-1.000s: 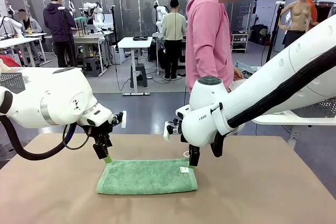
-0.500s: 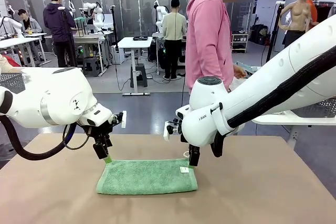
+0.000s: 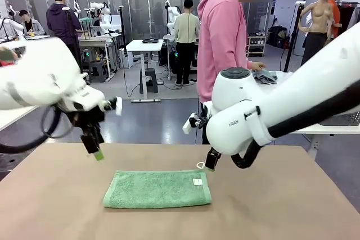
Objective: Fold the towels and place them in the basket.
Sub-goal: When a person lays out a Towel with hook on the table, fold it in half twice.
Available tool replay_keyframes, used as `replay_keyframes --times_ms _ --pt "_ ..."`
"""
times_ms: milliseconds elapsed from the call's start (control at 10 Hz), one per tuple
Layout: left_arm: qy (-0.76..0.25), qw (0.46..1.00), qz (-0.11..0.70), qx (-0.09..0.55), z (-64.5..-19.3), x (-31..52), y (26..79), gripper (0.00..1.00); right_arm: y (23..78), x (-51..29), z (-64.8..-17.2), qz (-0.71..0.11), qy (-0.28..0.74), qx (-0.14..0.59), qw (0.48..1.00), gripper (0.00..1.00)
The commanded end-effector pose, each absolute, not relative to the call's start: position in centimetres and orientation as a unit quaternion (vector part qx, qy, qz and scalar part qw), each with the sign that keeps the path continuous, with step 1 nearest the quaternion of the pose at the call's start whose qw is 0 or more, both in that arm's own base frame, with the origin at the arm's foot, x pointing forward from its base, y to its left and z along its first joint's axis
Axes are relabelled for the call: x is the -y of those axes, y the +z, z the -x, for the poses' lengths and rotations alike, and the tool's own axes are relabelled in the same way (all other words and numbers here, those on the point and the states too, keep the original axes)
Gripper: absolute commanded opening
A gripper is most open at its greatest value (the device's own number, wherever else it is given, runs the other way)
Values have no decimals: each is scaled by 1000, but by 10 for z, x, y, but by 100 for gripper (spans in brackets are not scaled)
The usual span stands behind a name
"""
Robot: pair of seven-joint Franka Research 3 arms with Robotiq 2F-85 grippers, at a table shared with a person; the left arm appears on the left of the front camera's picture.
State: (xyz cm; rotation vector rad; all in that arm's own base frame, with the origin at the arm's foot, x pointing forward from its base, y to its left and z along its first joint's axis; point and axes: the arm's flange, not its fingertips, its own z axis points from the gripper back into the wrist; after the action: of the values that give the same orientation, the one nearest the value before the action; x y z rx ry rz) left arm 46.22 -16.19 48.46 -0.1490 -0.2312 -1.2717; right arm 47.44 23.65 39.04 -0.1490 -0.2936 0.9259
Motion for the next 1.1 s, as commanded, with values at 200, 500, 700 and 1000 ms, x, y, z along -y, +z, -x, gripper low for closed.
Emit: replay_keyframes --times_ms 200,500,700,1000 --pt "-490 857 100 123 -373 132 565 97 383 -264 -452 81 251 136 955 100" --pt "-472 847 81 229 -297 96 631 97 359 -258 -461 68 186 164 966 100" --pt "-444 862 57 240 -264 65 679 97 341 -256 -471 65 149 174 971 100" --pt "-445 865 29 228 -248 58 722 97 324 -258 -475 51 137 184 972 100"
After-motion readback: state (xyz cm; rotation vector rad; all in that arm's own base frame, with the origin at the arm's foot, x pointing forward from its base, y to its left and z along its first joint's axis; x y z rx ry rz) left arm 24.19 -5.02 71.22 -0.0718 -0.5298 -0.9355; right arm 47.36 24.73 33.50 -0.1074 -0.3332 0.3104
